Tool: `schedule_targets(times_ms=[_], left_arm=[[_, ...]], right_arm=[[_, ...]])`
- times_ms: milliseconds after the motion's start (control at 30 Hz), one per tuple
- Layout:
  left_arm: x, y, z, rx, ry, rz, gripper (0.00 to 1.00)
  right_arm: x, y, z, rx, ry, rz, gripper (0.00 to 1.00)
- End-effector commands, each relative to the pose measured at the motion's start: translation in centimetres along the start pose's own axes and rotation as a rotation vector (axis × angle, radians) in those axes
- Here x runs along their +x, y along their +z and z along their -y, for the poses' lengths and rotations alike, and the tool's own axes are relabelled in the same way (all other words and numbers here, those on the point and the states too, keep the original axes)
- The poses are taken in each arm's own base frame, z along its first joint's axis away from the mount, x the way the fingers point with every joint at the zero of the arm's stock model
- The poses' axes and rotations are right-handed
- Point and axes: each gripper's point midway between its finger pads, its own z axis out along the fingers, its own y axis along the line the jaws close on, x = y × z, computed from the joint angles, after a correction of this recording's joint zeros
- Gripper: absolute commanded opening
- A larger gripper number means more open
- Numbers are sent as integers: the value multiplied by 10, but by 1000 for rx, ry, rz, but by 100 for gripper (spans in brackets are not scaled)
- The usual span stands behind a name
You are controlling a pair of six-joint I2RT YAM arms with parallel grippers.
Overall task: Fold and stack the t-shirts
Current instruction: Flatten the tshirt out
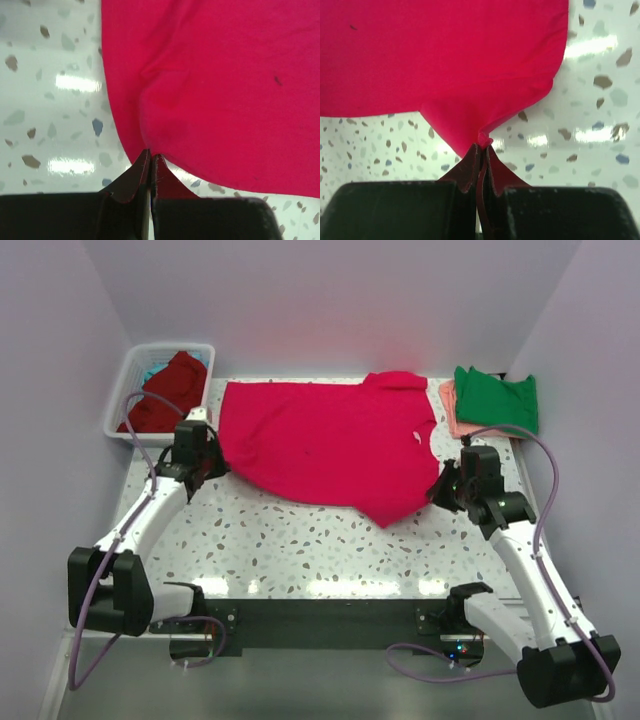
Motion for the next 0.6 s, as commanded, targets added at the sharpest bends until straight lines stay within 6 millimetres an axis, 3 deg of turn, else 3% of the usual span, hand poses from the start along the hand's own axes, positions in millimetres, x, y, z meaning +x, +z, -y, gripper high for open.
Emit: schedule_targets(times_ms=[0, 33, 200, 300, 400, 567], left_arm=[[47, -2, -11, -36, -28, -96, 0], [65, -1, -19, -66, -27, -134, 0], [115, -2, -36, -140, -76, -265, 0], [129, -7, -47, -244, -124, -343, 0], [139, -12, -52, -309, -161, -400, 0], [136, -19, -54, -333, -194, -376, 0]], right_arm=[[39, -23, 9, 22, 101, -119, 0], [53, -27, 16, 54, 103, -168, 0], [101, -36, 34, 115, 155, -315, 0], [132, -45, 50, 188, 186, -419, 0], [151, -53, 63, 244, 177, -487, 0], [159, -57, 72, 283, 171, -496, 0]])
